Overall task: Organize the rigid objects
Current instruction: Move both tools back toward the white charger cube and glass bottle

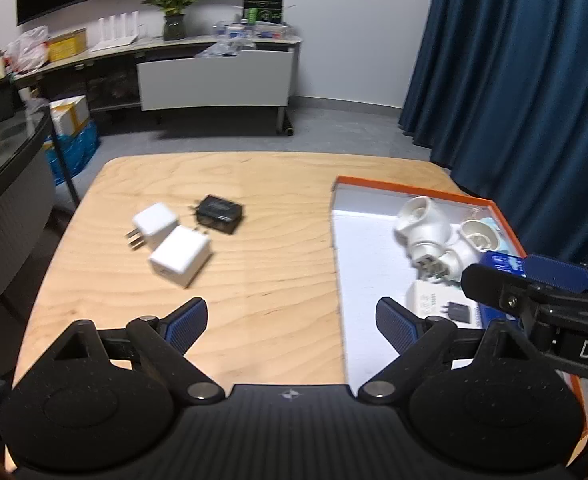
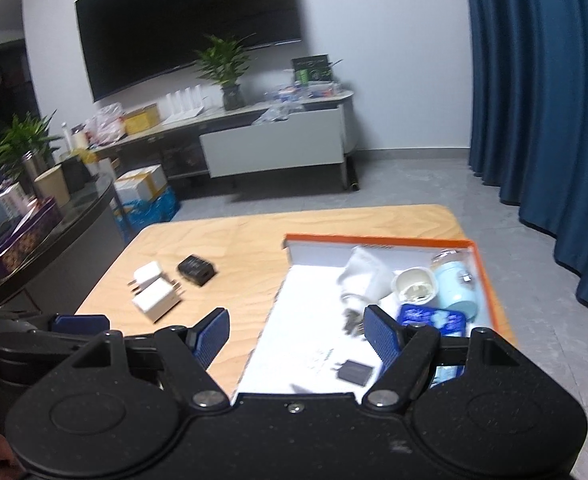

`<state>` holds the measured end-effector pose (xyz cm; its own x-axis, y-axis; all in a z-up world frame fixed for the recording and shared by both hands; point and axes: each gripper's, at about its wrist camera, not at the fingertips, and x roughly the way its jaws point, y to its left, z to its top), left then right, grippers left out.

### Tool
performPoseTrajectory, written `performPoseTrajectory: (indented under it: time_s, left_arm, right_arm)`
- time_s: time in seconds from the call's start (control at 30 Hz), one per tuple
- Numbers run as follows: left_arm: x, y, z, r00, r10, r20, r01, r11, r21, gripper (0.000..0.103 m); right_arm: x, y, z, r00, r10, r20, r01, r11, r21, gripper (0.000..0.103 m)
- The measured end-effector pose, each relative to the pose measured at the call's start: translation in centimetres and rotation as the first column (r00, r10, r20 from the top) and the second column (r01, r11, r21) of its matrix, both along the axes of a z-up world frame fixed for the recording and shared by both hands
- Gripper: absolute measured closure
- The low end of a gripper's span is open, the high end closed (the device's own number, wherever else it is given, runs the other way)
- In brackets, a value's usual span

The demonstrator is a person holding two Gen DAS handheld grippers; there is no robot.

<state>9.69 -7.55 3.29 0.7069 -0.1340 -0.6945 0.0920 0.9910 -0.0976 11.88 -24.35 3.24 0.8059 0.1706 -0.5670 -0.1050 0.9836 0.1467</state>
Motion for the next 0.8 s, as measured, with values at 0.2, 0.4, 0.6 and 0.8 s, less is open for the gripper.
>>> performPoseTrajectory:
  time_s: [0.2, 0.4, 0.6, 0.8]
  left_arm:
    - [-0.9, 2.2, -0.3, 0.999, 0.038, 0.002, -0.038, 0.999, -0.013, 0.01]
    - [-2.2, 5.1, -0.9, 0.997, 0.078, 0.019, -0.077, 0.997, -0.011, 0.009]
    - [-2.4, 9.0, -2.0, 0.984, 0.18, -0.011, -0.18, 0.984, -0.006, 0.008]
    - [-1.9, 11.7, -2.6, 0.966, 0.255, -0.028, -0.256, 0.967, -0.012, 0.008]
  right_arm:
    - [0.1, 2.2, -0.7, 0.999, 0.047, -0.021, -0.047, 0.999, 0.002, 0.015]
    - [-0.3, 3.6, -1.4, 0.995, 0.089, -0.039, -0.09, 0.996, -0.001, 0.015]
    - [-0.4, 4.6, -2.7, 0.99, 0.121, -0.077, -0.121, 0.993, 0.007, 0.015]
    - [-0.5, 7.5, -4.1, 0.965, 0.233, -0.118, -0.231, 0.973, 0.031, 0.015]
